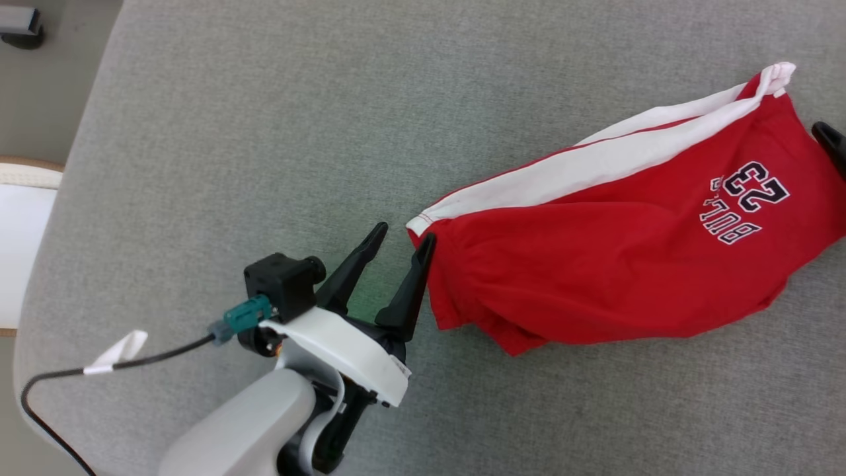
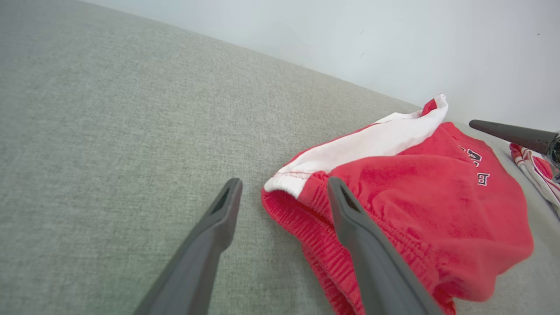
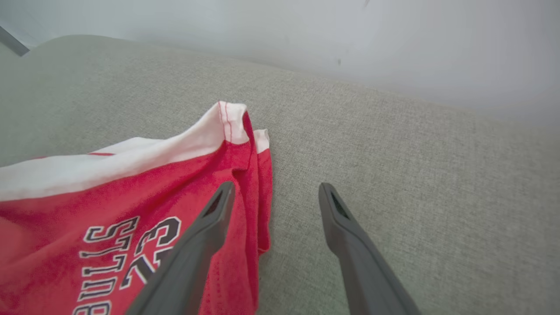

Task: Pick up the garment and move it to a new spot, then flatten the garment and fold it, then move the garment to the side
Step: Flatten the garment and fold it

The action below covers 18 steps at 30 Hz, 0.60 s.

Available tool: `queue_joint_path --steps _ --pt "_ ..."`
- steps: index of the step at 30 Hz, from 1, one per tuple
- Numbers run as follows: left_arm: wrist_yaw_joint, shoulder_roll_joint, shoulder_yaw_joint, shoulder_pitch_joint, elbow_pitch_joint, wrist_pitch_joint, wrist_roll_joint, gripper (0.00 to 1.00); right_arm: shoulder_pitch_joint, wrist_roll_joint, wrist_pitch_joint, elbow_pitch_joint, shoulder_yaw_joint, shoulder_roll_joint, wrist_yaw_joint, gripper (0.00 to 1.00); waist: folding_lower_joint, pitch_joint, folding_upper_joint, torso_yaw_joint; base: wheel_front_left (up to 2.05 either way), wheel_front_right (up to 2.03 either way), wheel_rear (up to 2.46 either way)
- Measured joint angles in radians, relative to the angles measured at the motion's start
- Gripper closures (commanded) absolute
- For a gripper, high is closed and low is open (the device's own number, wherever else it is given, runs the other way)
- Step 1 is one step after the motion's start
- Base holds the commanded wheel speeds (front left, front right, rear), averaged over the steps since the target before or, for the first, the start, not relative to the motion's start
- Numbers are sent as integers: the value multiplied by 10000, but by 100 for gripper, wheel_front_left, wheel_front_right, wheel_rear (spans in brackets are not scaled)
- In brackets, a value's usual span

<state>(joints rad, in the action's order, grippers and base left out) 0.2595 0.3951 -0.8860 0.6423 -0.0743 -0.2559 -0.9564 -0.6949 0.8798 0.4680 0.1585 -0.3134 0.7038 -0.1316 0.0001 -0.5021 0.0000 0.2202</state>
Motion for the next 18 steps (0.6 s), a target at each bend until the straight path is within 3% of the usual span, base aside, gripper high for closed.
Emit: queue_joint_path --steps 6,9,18 --pt "385 -370 970 -586 656 -71 1852 0 37 6 972 357 184 -199 0 0 0 -125 0 245 0 0 0" --pt "328 -669 1549 -1018 897 -73 2913 0 26 -86 1465 500 301 -384 0 0 0 -198 0 387 0 0 0" --pt "-711 -1668 3010 -2153 878 -81 4435 0 -75 -337 2754 481 629 -922 59 0 -1 -243 0 711 0 0 0"
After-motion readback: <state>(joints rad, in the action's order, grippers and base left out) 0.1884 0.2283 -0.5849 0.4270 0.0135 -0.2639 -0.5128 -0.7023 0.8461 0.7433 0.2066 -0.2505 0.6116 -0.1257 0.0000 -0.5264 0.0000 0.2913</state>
